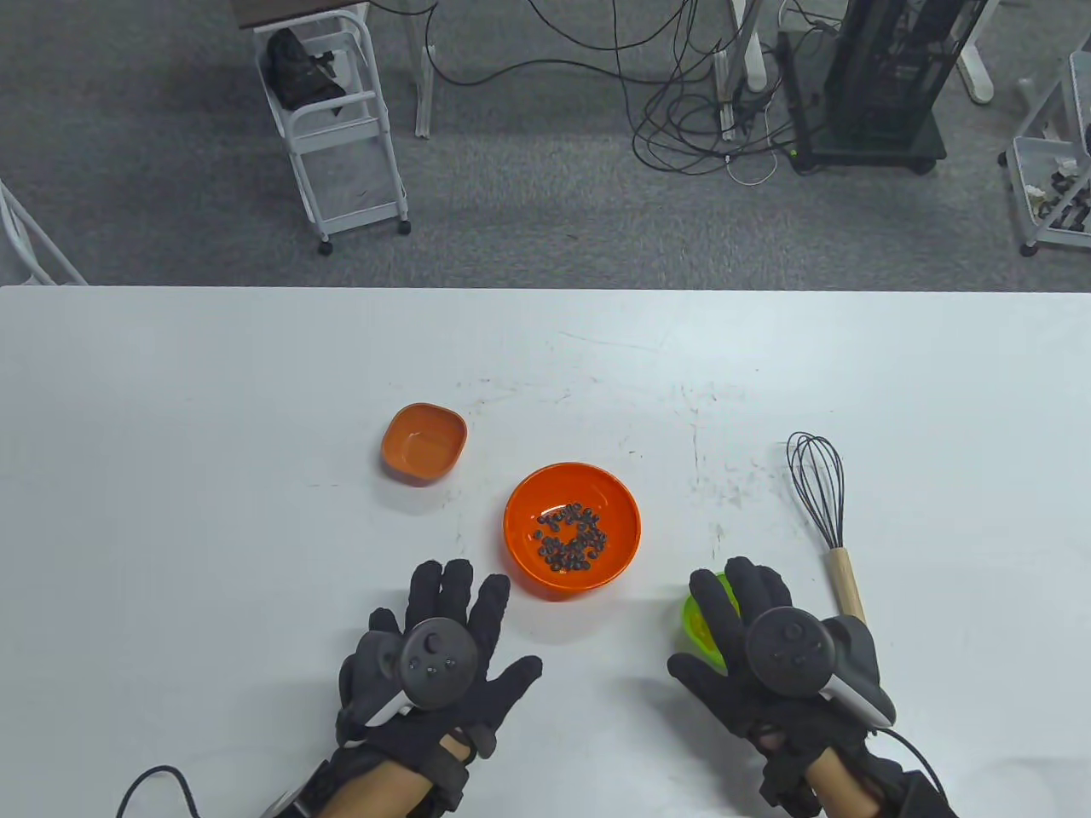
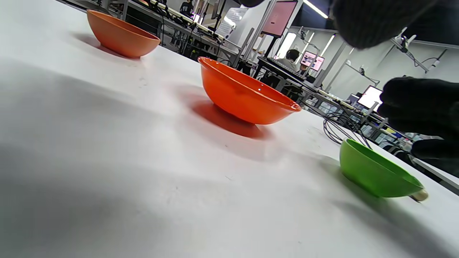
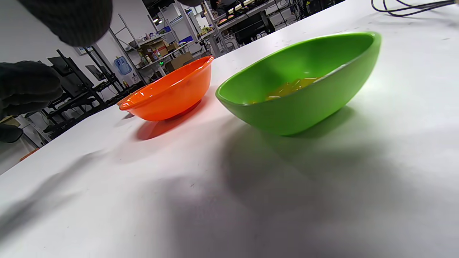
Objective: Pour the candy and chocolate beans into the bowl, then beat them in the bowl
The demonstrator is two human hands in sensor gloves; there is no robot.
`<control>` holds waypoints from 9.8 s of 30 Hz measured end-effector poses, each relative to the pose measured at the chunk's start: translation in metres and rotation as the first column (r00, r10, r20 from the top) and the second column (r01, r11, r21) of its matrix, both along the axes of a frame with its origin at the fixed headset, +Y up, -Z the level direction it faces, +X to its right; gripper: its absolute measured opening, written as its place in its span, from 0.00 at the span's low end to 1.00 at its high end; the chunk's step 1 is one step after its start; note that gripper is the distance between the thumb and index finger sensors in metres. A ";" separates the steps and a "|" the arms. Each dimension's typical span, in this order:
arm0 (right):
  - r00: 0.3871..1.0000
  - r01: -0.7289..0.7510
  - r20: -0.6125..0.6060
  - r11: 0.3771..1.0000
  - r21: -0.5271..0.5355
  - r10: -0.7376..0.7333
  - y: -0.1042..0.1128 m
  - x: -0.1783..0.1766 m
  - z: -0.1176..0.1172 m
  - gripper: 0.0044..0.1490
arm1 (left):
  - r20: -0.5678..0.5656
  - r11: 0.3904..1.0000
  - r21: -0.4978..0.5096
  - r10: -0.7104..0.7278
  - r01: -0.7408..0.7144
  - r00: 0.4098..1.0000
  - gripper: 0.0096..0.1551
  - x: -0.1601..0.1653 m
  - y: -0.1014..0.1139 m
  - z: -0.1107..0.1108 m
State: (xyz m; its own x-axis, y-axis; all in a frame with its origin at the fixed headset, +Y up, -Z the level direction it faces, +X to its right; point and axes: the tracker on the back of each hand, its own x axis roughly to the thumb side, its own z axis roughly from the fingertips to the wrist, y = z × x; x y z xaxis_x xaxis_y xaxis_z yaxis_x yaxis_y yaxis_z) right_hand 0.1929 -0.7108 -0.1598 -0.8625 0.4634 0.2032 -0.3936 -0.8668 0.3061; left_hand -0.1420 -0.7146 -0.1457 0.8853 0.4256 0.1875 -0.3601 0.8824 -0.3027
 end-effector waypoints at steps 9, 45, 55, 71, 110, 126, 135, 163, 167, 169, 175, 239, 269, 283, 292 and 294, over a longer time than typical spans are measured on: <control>0.999 0.022 0.036 0.999 0.028 -0.023 0.005 0.009 -0.003 0.60 | 0.007 1.000 -0.018 0.002 -0.002 1.000 0.55 -0.003 -0.005 0.004; 0.869 -0.064 0.477 0.985 -0.158 0.133 -0.043 0.053 -0.048 0.33 | 0.038 1.000 -0.009 -0.004 0.004 0.999 0.53 -0.004 -0.004 0.010; 0.873 -0.099 0.468 0.989 -0.109 0.139 -0.042 0.049 -0.049 0.31 | 0.044 1.000 -0.015 -0.003 0.003 0.999 0.53 -0.004 -0.004 0.010; 0.919 -0.022 0.393 0.993 0.113 -0.024 0.032 -0.016 -0.075 0.29 | 0.043 1.000 -0.021 0.011 -0.010 0.999 0.53 -0.007 -0.003 0.009; 0.872 0.075 0.466 0.982 0.176 -0.150 -0.009 -0.074 -0.144 0.21 | 0.038 0.995 -0.078 0.067 -0.063 0.997 0.53 -0.015 -0.003 0.004; 0.875 0.046 0.456 0.964 0.260 -0.165 -0.003 -0.082 -0.139 0.19 | 0.045 0.995 -0.079 0.062 -0.058 0.997 0.53 -0.015 -0.003 0.004; 0.874 0.064 0.451 0.962 0.266 -0.182 -0.003 -0.082 -0.139 0.19 | 0.046 0.995 -0.079 0.063 -0.059 0.997 0.53 -0.014 -0.003 0.004; 0.908 0.037 0.398 0.971 0.235 -0.131 0.030 -0.029 -0.089 0.29 | 0.057 0.994 -0.099 0.058 -0.052 0.997 0.53 -0.013 -0.004 0.004; 0.918 0.013 0.390 0.985 0.169 -0.079 0.026 0.000 -0.067 0.29 | 0.066 0.994 -0.100 0.052 -0.046 0.996 0.53 -0.012 -0.004 0.005; 0.922 0.011 0.382 0.992 0.129 -0.060 0.019 0.013 -0.058 0.29 | 0.068 0.994 -0.102 0.051 -0.044 0.996 0.53 -0.011 -0.004 0.005; 0.916 -0.053 0.401 0.997 0.061 0.024 -0.008 0.040 -0.039 0.29 | 0.093 0.994 -0.100 0.061 -0.052 0.994 0.53 -0.007 -0.005 0.008; 0.666 -0.245 0.702 0.963 -0.111 0.250 -0.033 0.123 -0.069 0.38 | 0.145 0.992 -0.124 0.039 -0.021 0.989 0.53 0.003 -0.014 0.010; 0.950 0.015 0.294 0.958 0.286 -0.103 0.028 0.042 -0.032 0.36 | -0.232 0.985 0.025 0.170 -0.168 0.958 0.52 -0.008 -0.015 -0.100; 0.977 -0.008 0.212 0.978 0.209 -0.037 0.013 0.011 -0.035 0.35 | -0.398 0.910 -0.194 0.267 -0.365 0.878 0.42 -0.003 -0.052 -0.136; 0.986 -0.054 0.164 0.985 0.166 0.026 0.023 -0.014 -0.046 0.32 | -0.461 0.876 -0.234 0.283 -0.423 0.841 0.31 -0.013 -0.068 -0.144; 0.985 -0.075 0.166 0.985 0.157 0.048 0.027 -0.019 -0.050 0.31 | -0.469 0.857 -0.244 0.306 -0.455 0.829 0.30 -0.013 -0.072 -0.144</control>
